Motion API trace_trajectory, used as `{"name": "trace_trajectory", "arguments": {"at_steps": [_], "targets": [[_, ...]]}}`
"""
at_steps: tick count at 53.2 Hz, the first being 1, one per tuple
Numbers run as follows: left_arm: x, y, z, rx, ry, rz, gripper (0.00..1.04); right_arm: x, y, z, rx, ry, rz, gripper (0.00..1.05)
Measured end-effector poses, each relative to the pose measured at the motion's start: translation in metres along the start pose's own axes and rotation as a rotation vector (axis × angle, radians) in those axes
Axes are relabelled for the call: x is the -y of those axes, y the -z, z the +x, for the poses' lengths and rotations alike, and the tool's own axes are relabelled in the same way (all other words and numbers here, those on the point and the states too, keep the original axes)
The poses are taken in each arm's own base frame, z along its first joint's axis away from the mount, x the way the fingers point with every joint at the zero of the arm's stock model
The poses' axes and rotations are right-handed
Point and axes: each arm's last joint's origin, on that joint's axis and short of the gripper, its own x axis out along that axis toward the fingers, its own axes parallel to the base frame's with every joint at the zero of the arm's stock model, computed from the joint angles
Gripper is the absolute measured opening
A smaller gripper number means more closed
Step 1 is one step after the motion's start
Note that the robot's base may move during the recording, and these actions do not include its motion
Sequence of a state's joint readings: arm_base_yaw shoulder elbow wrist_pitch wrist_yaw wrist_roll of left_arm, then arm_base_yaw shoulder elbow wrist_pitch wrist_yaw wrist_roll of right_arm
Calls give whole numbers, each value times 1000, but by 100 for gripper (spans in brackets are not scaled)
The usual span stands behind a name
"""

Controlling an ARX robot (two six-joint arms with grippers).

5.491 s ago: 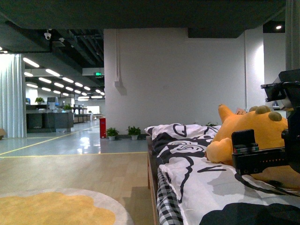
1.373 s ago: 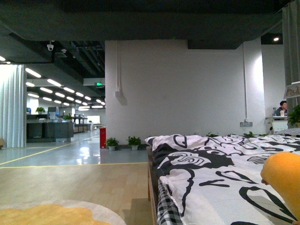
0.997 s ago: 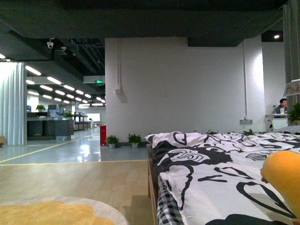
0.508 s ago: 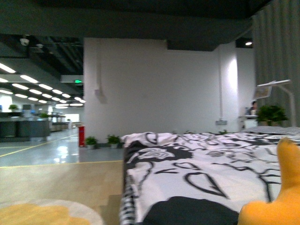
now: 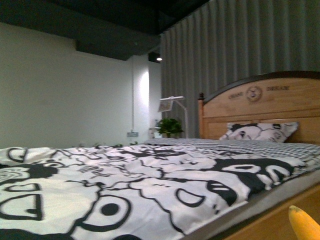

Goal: Put away toys

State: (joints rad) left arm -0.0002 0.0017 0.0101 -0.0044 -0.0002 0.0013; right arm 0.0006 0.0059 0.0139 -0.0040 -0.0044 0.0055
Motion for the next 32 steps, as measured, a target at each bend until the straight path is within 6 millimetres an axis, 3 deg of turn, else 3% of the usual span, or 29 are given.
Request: {"name": "trace_trajectory", "arguments": {"at_steps": [32], "targets": [[0,0,0,0,-2,0,98,0,0,0,0,6,0,6]]}}
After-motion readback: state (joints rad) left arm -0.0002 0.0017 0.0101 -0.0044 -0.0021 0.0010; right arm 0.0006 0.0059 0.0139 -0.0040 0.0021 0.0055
